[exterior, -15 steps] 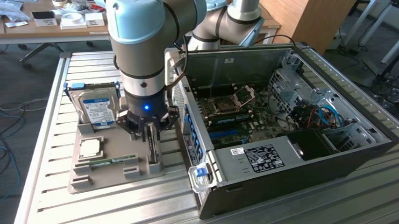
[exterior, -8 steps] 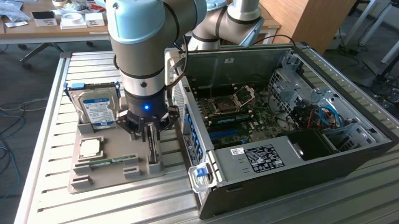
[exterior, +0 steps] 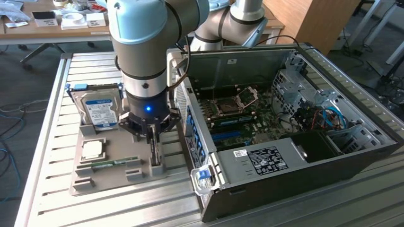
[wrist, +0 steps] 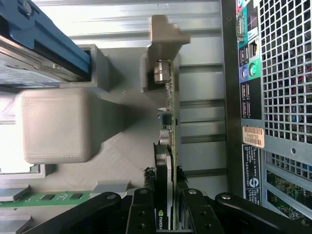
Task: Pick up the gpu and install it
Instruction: 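Pick up the gpu and move the gpu toward the slot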
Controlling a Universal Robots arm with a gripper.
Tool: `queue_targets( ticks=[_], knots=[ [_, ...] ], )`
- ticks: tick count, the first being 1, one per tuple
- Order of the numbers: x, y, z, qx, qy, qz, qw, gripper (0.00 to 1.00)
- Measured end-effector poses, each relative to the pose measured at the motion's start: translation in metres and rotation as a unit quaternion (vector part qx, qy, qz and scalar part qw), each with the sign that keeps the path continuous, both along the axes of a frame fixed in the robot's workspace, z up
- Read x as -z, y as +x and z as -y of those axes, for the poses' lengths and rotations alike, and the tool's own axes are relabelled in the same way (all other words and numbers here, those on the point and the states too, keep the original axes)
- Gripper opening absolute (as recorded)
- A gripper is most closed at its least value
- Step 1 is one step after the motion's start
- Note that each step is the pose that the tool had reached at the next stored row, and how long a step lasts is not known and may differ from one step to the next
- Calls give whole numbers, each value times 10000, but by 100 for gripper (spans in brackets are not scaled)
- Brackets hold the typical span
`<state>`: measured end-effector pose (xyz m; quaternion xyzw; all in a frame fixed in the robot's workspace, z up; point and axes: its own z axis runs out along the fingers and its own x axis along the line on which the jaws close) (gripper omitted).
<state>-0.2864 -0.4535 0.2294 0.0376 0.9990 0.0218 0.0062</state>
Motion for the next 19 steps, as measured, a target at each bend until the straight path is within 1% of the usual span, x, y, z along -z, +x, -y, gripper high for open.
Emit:
queue_targets(
  ticks=[11,15,19],
  knots=[
    [0,0,0,0,0,0,10000,27],
    [1,0,0,-214,0,0,9998,27],
    [1,0,0,-222,0,0,9998,27]
  ],
)
